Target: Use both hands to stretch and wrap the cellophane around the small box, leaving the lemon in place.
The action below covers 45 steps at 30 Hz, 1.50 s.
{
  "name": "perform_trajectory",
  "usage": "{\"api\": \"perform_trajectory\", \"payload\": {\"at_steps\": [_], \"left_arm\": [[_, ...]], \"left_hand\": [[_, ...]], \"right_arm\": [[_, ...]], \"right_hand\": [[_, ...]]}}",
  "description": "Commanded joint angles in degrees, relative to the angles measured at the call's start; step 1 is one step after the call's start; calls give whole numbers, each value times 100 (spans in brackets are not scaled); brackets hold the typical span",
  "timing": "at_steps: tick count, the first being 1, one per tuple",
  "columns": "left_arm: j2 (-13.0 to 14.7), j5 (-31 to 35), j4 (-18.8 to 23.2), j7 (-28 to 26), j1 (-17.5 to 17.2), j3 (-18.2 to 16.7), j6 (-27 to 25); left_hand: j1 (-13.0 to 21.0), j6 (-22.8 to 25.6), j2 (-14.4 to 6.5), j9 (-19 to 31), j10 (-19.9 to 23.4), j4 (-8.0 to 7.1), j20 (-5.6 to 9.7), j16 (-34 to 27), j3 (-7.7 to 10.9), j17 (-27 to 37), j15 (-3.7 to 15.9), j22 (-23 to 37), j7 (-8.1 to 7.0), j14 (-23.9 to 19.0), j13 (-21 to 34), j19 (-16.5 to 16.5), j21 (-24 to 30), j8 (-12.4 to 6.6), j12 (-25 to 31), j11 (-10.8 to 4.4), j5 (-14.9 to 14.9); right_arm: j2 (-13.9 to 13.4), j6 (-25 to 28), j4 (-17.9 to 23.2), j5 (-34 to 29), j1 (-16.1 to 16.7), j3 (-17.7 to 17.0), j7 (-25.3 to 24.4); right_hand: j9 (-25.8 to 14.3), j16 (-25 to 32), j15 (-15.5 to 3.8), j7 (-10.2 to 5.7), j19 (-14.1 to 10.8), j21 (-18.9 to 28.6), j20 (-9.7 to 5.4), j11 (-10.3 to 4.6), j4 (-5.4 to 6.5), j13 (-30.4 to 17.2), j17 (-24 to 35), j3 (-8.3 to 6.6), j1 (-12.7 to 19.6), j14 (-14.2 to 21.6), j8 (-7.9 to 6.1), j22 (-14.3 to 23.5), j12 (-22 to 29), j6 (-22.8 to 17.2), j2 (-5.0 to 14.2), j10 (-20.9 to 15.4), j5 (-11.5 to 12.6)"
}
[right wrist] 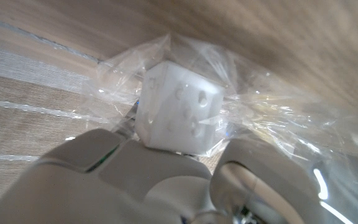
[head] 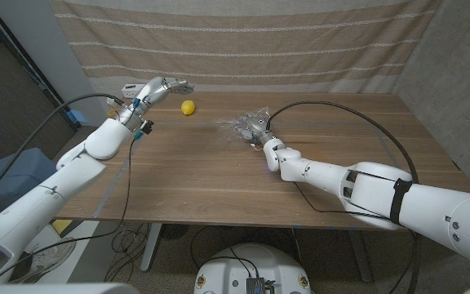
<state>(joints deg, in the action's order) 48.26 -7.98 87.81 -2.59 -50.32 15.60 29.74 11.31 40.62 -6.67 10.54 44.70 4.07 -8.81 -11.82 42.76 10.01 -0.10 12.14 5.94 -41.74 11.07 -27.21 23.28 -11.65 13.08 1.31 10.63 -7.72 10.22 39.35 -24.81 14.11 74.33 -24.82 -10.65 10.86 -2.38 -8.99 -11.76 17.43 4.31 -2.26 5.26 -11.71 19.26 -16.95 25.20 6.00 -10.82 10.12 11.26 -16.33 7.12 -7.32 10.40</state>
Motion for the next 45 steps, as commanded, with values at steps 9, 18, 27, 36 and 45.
{"api": "perform_trajectory", "payload": {"at_steps": [9,18,27,36,45], "left_arm": [[-180,-295,-296,300,152,167,139],[-246,-453,-560,450,254,237,183],[-273,-578,-850,612,364,336,132],[-322,-756,-1170,824,490,437,171],[-348,-878,-1405,876,532,445,268]], "left_hand": [[-11,-50,-41,14,-1,-21,9,24,26,29,-11,12,-1,0,26,22,-27,27,-12,36,42],[-24,-56,-40,14,-19,-26,7,38,24,29,-14,14,6,17,28,26,-24,36,-28,61,38],[-31,-52,-42,14,-20,-26,5,41,30,27,-25,15,8,5,30,31,-21,41,-38,37,36],[-37,-76,-40,15,-44,-26,-5,58,33,26,-45,16,14,35,31,53,-24,55,-55,52,35],[-46,-94,-40,15,-63,-28,-11,65,34,27,-53,17,13,47,32,74,-28,64,-68,53,33]], "right_arm": [[-749,283,1445,-713,306,-325,579],[-1103,194,2275,-762,507,-765,399],[-1464,99,3265,-835,753,-1179,494],[-1631,-385,3830,-574,1106,-1742,302],[-1744,-1235,4047,197,1523,-2465,108]], "right_hand": [[-12,129,-24,3,-238,13,8,13,-239,8,-93,-88,258,263,-51,16,91,-178,73,-217,45],[-12,168,-7,72,-313,9,49,69,-314,8,-135,-31,245,362,-47,17,98,-196,-39,-274,22],[-14,169,125,181,-289,-116,282,191,-277,0,-217,479,-289,347,12,24,68,-25,-739,-282,54],[-25,241,170,214,-339,-154,338,302,-110,-6,-234,665,-674,497,-56,33,124,-166,-803,-469,100],[-23,271,173,264,-375,-180,364,331,-84,-8,-271,683,-746,616,-108,36,168,-341,-762,-639,140]]}}
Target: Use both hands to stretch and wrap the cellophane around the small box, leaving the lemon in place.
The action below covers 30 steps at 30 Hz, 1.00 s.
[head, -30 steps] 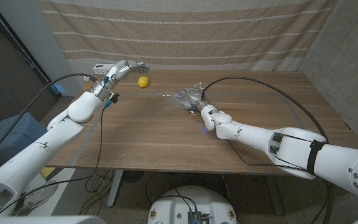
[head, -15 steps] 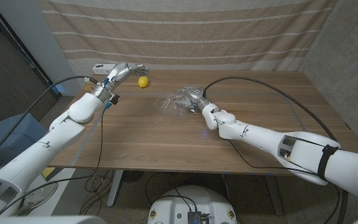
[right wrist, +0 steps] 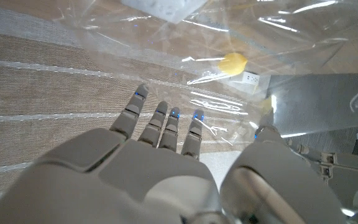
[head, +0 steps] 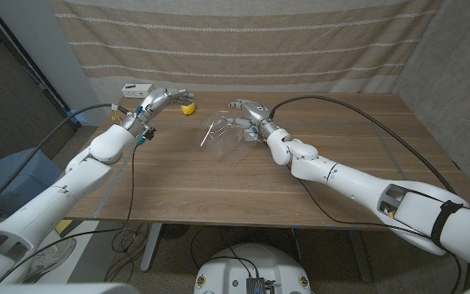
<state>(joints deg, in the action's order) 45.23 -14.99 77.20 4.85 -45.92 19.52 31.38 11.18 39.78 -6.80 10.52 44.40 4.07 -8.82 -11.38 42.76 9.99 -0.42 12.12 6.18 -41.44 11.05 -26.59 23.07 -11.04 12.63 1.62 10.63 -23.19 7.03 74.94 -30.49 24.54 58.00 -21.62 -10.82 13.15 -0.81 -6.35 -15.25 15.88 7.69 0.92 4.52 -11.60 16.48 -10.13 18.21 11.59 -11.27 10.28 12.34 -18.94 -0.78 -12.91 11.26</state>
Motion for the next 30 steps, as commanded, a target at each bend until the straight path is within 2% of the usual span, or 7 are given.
{"api": "perform_trajectory", "payload": {"at_steps": [1,16,21,26,28,29,30], "left_arm": [[-56,-200,-392,137,97,50,131],[-161,-513,-852,355,211,43,400],[-304,-818,-1153,553,269,19,555],[-443,-1024,-1446,680,328,-14,746],[-514,-1159,-1567,749,348,-38,799],[-565,-1275,-1630,807,353,-59,814],[-623,-1386,-1694,852,357,-83,830]], "left_hand": [[-32,-16,-27,17,-41,-28,-14,22,35,28,-23,19,-11,19,34,11,-6,6,-27,30,33],[-49,-39,-9,17,-65,-24,-20,24,30,29,-31,21,-26,20,36,18,0,15,-44,53,28],[-65,-150,21,18,-347,-8,-22,82,20,28,-11,22,-59,190,36,18,10,49,-151,-12,21],[-97,-585,67,8,-785,23,-110,153,-4,28,-18,19,-208,651,28,232,-63,134,-237,-46,8],[-132,-919,78,0,-1125,24,-150,168,-28,30,-24,13,-336,1000,21,422,-137,148,-263,-83,-9],[-156,-1123,66,-6,-1255,12,-169,160,-38,33,-12,8,-416,1149,17,525,-177,156,-252,-15,-19],[-173,-1301,54,-11,-1477,5,-198,160,-45,32,-4,3,-520,1332,10,616,-216,149,-265,-66,-31]], "right_arm": [[-221,-1061,542,926,570,-972,-276],[-6,-2517,336,2552,1206,-2079,-350],[72,-3033,118,3030,1309,-2302,-146],[137,-3477,-98,3494,1380,-2509,130],[141,-3622,-144,3656,1419,-2597,228],[141,-3642,-126,3720,1455,-2649,238],[143,-3684,-128,3784,1483,-2697,256]], "right_hand": [[-6,41,24,10,-23,-30,24,41,-12,-19,1,-4,-44,62,-69,20,63,-103,41,-96,59],[-2,55,115,143,37,-110,68,106,-12,-24,-62,-31,-71,178,-131,28,112,-403,158,-337,83],[-1,55,118,181,-26,-100,37,170,-47,-25,-84,-86,-5,198,-124,31,105,-435,249,-358,94],[0,51,120,195,-79,-91,-41,187,-76,-27,-99,-128,43,202,-109,32,97,-438,320,-371,97],[0,56,126,201,-94,-88,-47,191,-74,-27,-100,-134,41,216,-101,33,95,-428,336,-372,96],[1,65,141,204,-114,-83,-56,196,-68,-27,-99,-133,29,236,-96,33,91,-423,347,-369,93],[1,71,141,203,-120,-81,-61,197,-66,-27,-98,-133,25,251,-94,34,90,-422,351,-369,92]]}}
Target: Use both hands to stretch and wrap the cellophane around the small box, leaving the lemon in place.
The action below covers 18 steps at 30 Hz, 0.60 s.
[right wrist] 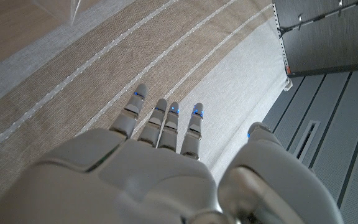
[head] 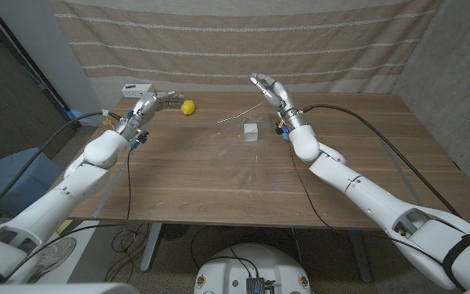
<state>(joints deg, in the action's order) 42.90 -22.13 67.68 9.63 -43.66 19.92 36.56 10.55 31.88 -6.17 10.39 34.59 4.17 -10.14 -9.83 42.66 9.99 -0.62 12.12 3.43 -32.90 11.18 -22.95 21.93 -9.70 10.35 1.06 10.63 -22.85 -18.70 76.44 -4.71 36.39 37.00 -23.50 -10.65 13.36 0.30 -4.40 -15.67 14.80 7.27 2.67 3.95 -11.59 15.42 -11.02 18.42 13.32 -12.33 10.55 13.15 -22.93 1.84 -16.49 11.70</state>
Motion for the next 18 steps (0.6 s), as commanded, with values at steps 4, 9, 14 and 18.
{"api": "perform_trajectory", "payload": {"at_steps": [4,9,14,18], "left_arm": [[-577,-862,-1002,398,164,-192,458],[-774,-1003,-1316,441,220,-237,658],[-882,-1229,-1457,641,239,-259,637],[-791,-1210,-1421,708,219,-214,454]], "left_hand": [[-185,-1061,-70,-11,-1120,-72,-94,24,-54,27,-39,-26,-454,1172,-26,618,-267,12,-35,2,-72],[-337,-1800,7,-28,-1828,-162,14,24,-161,13,-44,-58,-843,1832,-52,966,-447,18,-41,-132,-94],[-443,-2186,111,-39,-2198,-187,112,24,-269,5,-46,-74,-1033,2237,-64,1149,-552,19,-37,-162,-80],[-462,-2201,132,-40,-2225,-191,115,17,-289,4,-29,-75,-1047,2264,-65,1163,-562,7,-29,-160,-78]], "right_arm": [[128,-1246,-271,1494,403,-777,553],[53,-1218,-170,1713,517,-943,690],[-9,-1149,-95,2018,629,-1150,788],[98,-1136,-52,2171,778,-1341,543]], "right_hand": [[-14,92,55,37,-198,60,-104,43,36,-30,15,-42,-71,174,31,9,-4,-18,157,-13,35],[-13,126,108,76,-368,105,-40,120,99,-32,18,-22,-189,267,63,9,-17,10,224,-27,19],[-12,147,142,112,-509,121,387,143,165,-36,6,42,-355,359,110,7,-42,88,222,-30,4],[-13,145,206,178,-443,66,506,146,190,-37,-8,66,-426,382,113,3,-48,98,225,-47,5]]}}
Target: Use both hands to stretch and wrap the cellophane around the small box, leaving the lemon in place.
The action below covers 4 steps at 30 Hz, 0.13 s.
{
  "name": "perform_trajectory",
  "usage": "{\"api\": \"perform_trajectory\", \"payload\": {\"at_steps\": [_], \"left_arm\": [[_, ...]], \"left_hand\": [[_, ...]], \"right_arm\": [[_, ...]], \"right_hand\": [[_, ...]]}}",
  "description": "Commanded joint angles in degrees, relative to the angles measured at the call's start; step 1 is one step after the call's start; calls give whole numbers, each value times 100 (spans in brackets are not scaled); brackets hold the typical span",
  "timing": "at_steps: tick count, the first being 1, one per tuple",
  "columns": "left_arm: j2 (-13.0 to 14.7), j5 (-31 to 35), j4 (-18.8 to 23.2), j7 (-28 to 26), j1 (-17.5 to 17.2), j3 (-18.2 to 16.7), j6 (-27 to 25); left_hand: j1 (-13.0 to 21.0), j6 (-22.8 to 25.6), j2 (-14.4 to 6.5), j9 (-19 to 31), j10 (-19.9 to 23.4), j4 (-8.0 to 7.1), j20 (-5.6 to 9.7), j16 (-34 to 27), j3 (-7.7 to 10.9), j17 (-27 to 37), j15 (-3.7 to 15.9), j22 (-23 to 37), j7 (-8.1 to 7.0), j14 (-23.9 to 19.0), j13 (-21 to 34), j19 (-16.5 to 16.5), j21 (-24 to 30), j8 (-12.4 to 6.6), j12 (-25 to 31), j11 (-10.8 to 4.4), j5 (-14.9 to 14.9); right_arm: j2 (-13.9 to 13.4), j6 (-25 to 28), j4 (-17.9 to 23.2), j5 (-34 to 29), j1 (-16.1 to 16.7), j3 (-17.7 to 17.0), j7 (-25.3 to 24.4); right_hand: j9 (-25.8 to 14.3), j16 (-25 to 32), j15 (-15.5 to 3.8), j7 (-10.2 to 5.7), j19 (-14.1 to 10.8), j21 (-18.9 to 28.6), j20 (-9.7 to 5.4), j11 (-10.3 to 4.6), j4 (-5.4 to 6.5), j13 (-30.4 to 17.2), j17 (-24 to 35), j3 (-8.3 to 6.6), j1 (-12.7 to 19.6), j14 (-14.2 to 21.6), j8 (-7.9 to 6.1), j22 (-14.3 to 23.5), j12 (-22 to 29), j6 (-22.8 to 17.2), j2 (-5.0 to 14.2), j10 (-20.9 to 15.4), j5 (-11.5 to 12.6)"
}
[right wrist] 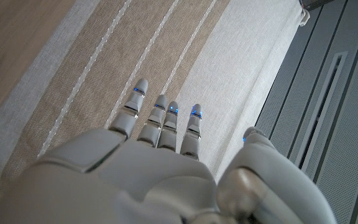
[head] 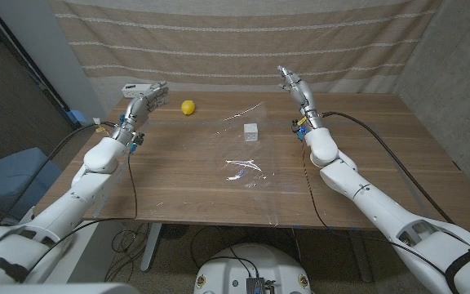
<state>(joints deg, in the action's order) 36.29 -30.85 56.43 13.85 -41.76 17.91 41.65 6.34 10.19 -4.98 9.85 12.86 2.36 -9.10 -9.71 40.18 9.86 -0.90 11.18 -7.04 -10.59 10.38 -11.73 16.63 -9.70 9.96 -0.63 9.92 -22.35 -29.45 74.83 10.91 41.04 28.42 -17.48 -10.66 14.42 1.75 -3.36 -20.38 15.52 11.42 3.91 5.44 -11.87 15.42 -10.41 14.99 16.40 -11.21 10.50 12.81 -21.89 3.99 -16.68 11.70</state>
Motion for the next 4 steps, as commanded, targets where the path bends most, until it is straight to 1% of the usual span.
{"api": "perform_trajectory", "payload": {"at_steps": [1,3,4], "left_arm": [[-124,-355,-294,283,20,-11,-125],[-113,-408,-267,269,-11,-12,-286],[-103,-414,-221,207,-46,-18,-364]], "left_hand": [[-47,-33,18,14,-62,-12,-8,-1,-47,17,-9,19,6,30,14,39,-32,2,13,12,-6],[-66,-34,25,14,-89,-22,-59,-23,-61,17,-21,19,37,10,14,9,-24,-11,21,23,-3],[-72,-47,24,14,-113,-27,-77,-28,-65,16,-20,19,51,5,14,-8,-19,-11,19,38,-1]], "right_arm": [[115,-136,58,629,329,-512,-119],[200,-216,8,499,345,-529,-303],[224,-275,-37,440,333,-519,-331]], "right_hand": [[-12,38,59,82,40,-17,96,45,38,-10,-12,-3,-80,77,-4,9,-2,-19,23,-67,9],[-12,59,75,105,78,-44,97,32,7,-11,-19,-37,-38,138,-17,13,11,-52,65,-119,20],[-12,69,48,105,94,-56,95,18,-16,-11,-23,-53,-9,168,-29,15,17,-86,78,-146,23]]}}
